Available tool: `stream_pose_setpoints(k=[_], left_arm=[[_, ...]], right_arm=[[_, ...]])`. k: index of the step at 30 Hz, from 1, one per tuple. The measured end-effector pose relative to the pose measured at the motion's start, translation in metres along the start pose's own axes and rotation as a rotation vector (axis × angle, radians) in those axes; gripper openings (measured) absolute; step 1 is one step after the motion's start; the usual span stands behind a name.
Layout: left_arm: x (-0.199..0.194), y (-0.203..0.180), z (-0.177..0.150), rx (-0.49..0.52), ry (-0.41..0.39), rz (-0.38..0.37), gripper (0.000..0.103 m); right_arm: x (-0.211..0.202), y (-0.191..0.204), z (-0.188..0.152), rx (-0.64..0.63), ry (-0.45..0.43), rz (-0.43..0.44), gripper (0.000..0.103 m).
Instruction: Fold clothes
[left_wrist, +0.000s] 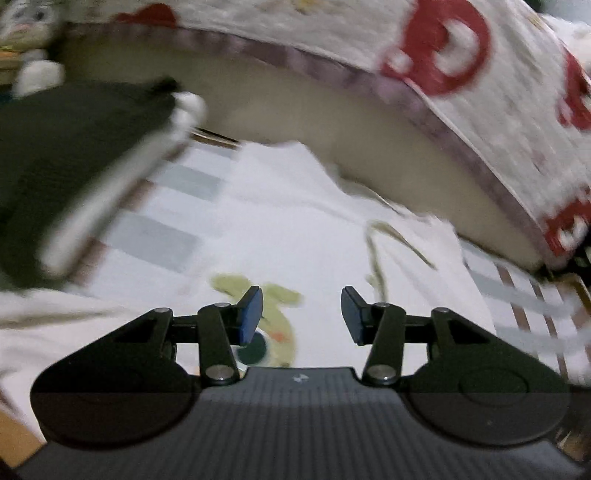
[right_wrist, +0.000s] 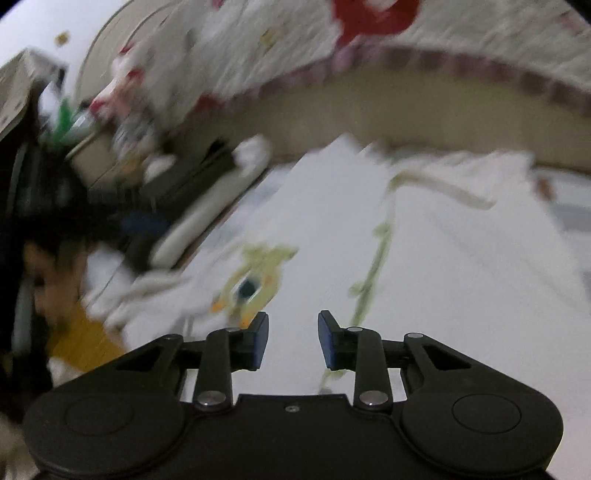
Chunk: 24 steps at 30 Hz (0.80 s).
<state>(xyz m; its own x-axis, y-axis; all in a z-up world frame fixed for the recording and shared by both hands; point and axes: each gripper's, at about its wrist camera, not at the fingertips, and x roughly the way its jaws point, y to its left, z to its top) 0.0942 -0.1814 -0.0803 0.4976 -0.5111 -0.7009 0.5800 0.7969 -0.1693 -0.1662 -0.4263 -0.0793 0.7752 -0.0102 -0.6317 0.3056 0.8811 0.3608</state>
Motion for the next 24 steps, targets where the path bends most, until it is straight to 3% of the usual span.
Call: stream_pose_setpoints(k=[3, 8, 15, 19, 24], left_arm=[[0.027, -0.045, -0.012, 0.050, 0.041, -0.101, 0.044], [0.021, -0.043, -0.014, 0.097, -0.001, -0.087, 0.044], [0.027, -0.035, -0.017, 0.093, 0.015, -0.069, 0.044], [0.029, -0.029, -0.021, 0.104, -0.005, -0.051, 0.046], [0.050, -0.023, -0.016, 0.108, -0.009, -0.021, 0.045]], right_arm=[[-0.016, -0.004, 0.013, 0.019, -0.083, -0.099, 0.034], [-0.050, -0.018, 0.055, 0.071, -0.134, -0.248, 0.035], [-0.041, -0.057, 0.119, 0.173, -0.069, -0.338, 0.038], [-0.035, -0.081, 0.155, 0.231, -0.029, -0.385, 0.051], [0.006, -0.134, 0.144, 0.481, 0.035, -0.198, 0.053]])
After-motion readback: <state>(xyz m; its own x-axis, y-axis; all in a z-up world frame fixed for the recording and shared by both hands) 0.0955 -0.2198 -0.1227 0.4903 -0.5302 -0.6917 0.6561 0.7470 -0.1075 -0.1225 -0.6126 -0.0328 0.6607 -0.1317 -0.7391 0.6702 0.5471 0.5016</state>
